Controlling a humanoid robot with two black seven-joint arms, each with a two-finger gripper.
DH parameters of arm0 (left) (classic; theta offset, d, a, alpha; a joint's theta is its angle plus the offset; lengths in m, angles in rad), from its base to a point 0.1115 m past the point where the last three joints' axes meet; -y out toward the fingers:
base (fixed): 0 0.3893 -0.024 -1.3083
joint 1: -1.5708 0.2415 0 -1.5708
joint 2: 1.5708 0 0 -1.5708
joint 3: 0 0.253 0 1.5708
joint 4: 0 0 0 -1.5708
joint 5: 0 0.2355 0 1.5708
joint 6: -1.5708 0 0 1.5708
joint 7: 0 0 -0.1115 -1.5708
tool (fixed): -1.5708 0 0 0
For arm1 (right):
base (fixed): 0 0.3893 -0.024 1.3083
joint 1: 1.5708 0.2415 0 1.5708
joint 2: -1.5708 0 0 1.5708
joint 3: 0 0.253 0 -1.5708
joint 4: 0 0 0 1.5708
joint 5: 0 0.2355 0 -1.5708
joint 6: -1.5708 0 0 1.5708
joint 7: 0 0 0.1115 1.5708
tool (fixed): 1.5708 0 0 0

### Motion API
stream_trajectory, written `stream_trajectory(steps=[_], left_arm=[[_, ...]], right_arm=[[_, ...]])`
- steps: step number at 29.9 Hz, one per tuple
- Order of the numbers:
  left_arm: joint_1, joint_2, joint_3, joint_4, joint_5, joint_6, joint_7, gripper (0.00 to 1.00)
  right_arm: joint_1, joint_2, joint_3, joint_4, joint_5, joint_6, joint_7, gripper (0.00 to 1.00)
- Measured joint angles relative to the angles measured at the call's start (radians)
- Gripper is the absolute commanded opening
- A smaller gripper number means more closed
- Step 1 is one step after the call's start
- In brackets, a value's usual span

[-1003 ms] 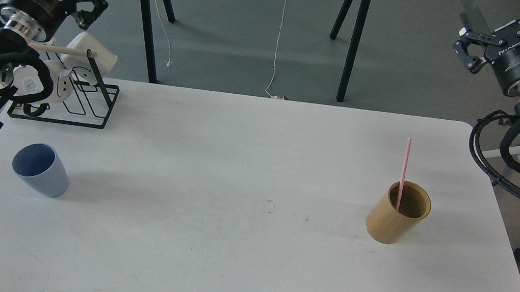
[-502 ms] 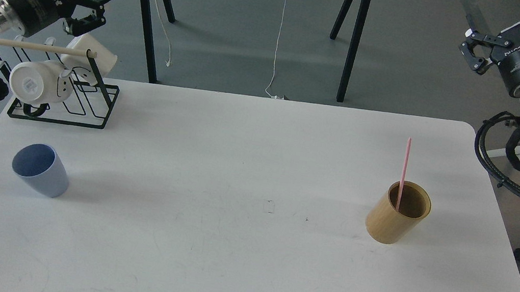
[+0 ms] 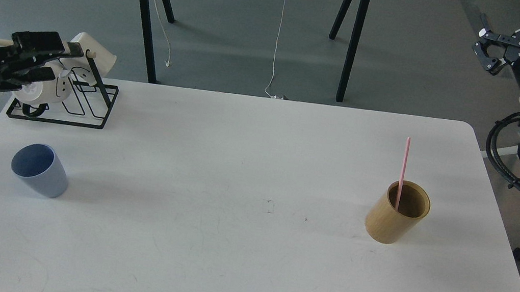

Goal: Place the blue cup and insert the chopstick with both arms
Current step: 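Lower the left gripper beside the blue cup and close on it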

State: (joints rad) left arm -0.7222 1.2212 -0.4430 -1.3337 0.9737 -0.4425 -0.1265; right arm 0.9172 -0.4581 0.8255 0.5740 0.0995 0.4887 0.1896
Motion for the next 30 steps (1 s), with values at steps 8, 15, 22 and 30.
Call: stream_trajectory(steps=[8,15,22,30], left_arm=[[0.046,0.063,0.109,-0.001,0.193,0.110,-0.067,0.96],[0.053,0.057,0.225,0.010,0.464,0.236,-0.095,0.88],[0.068,-0.032,0.324,0.149,0.590,0.364,-0.127,0.76],[0.087,-0.107,0.335,0.265,0.605,0.385,-0.210,0.73]], right_arm=[[0.000,0.001,-0.002,0.001,0.000,0.000,0.001,1.00],[-0.001,0.001,-0.001,0.000,-0.001,0.000,0.000,1.00],[0.001,-0.003,0.001,-0.001,-0.001,0.000,0.000,1.00],[0.018,-0.032,0.003,-0.003,-0.001,0.000,-0.001,1.00]])
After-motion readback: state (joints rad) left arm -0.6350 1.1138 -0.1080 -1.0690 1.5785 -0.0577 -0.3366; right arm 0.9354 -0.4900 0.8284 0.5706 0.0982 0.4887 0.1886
